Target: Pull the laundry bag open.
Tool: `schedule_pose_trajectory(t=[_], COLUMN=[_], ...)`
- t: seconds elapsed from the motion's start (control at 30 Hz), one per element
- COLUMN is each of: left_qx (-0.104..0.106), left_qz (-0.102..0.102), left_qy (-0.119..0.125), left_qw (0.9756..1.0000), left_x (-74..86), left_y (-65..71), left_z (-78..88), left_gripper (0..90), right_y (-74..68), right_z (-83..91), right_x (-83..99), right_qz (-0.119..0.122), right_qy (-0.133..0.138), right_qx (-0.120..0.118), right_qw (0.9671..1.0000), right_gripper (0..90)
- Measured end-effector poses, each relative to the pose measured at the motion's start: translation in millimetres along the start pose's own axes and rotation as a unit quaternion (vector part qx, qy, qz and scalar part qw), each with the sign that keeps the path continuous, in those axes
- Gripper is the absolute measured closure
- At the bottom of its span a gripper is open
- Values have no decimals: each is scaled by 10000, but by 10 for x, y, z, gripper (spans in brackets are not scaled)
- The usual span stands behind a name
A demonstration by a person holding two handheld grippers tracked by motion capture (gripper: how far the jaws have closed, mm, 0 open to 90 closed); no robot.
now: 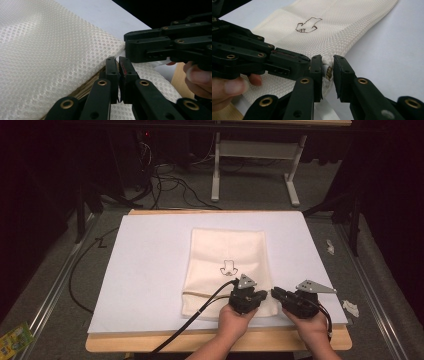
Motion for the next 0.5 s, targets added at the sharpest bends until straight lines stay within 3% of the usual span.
schedule_pose_trajectory(t=[0.23, 0.4, 0.5], left_qx=[57, -165, -177], left_qz=[-1, -126, -77], left_qy=[-58, -57, 59], left_qw=[10000, 9998, 9998], left_x=[48, 43, 37], left_y=[-42, -44, -32], left_z=[2, 25, 62], left_gripper=[876, 878, 878], right_y=[-41, -76, -110], right_z=[-40, -26, 0], right_x=[11, -18, -27], right_qz=[154, 392, 470], right_qy=[-21, 17, 56], right_qx=[-12, 198, 249], right_qw=[9999, 9990, 9986], right_gripper=[846, 868, 872])
Point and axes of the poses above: each handheld gripper's, and its own axes: z roughly backward along the jaws, x roughly out of its underside, y roughly to its right, the point moved 7 cm from there along -z, roughly forward along the jaws, and after that the axes turned 14 degrees about x, right-handed, at the moved point
